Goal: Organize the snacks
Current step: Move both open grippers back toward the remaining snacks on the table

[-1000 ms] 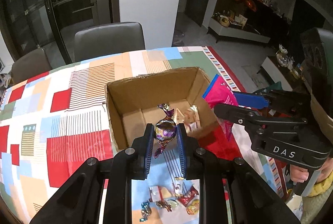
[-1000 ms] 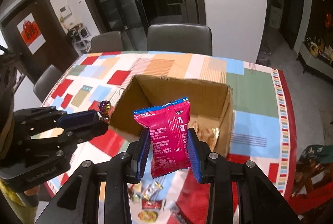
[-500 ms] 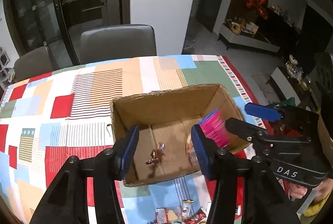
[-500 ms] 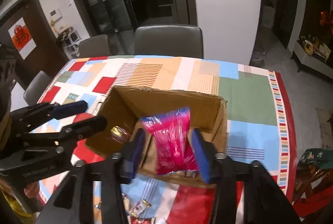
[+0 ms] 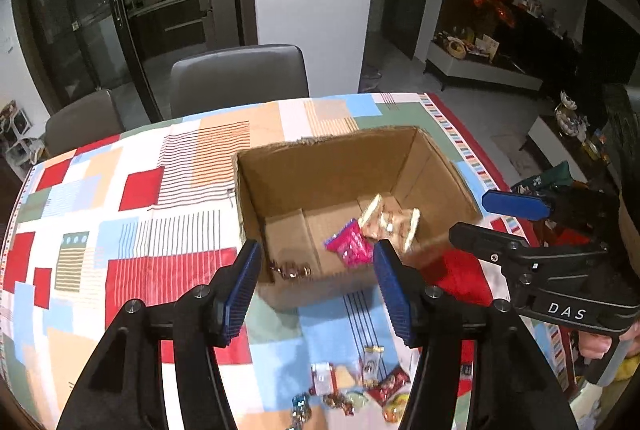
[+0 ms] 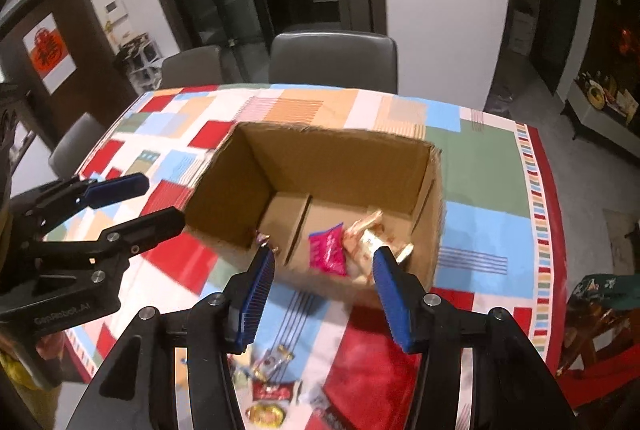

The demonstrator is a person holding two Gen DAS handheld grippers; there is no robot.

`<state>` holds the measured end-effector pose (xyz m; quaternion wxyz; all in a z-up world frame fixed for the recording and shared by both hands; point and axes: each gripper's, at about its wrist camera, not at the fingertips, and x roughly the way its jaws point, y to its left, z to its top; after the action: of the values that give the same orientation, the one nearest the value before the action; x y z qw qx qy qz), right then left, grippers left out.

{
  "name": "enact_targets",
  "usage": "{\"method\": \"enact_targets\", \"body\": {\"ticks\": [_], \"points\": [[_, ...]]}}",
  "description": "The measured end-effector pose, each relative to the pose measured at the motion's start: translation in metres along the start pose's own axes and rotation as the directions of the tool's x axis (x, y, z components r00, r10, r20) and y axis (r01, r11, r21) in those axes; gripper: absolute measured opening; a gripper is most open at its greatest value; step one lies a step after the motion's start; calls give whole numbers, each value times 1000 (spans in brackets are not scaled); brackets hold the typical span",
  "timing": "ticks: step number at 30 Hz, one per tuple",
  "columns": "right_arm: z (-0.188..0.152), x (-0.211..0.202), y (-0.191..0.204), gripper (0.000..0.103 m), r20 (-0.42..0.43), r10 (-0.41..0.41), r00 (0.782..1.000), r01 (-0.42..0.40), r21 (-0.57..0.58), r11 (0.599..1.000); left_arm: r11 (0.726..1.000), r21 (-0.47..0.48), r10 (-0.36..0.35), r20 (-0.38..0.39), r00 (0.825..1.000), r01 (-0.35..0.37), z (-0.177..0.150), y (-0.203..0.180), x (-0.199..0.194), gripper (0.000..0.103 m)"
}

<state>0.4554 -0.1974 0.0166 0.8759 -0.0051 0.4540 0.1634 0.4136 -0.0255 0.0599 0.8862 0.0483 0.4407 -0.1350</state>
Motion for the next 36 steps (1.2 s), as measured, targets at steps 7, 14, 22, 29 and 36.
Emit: {"method": "enact_targets", "body": {"ticks": [7,14,22,29,36], "points": [[-25,-16,23,52,-38,24,999,-26,-45,999,1000,24,-14,-21,1000,15,-29,-3,-25,57],[-50,-20,49,52,-91,56,994,-64,-90,994,998,58,3,-47,999,-1,-61,1,-45,57],[-78,-5,68,52,-170,57,984,-80,-129,988,997,75,29,-103,994,-22,-98,8,-46,57],[-94,16,72,52,-221,68,973,-90,-88,992,998,55,4,-174,985,6,-123,15,-25,57],[-111,40,73,52,-279,78,957,-98,-58,994,999,34,-14,-243,970,23,-144,22,6,56]]}}
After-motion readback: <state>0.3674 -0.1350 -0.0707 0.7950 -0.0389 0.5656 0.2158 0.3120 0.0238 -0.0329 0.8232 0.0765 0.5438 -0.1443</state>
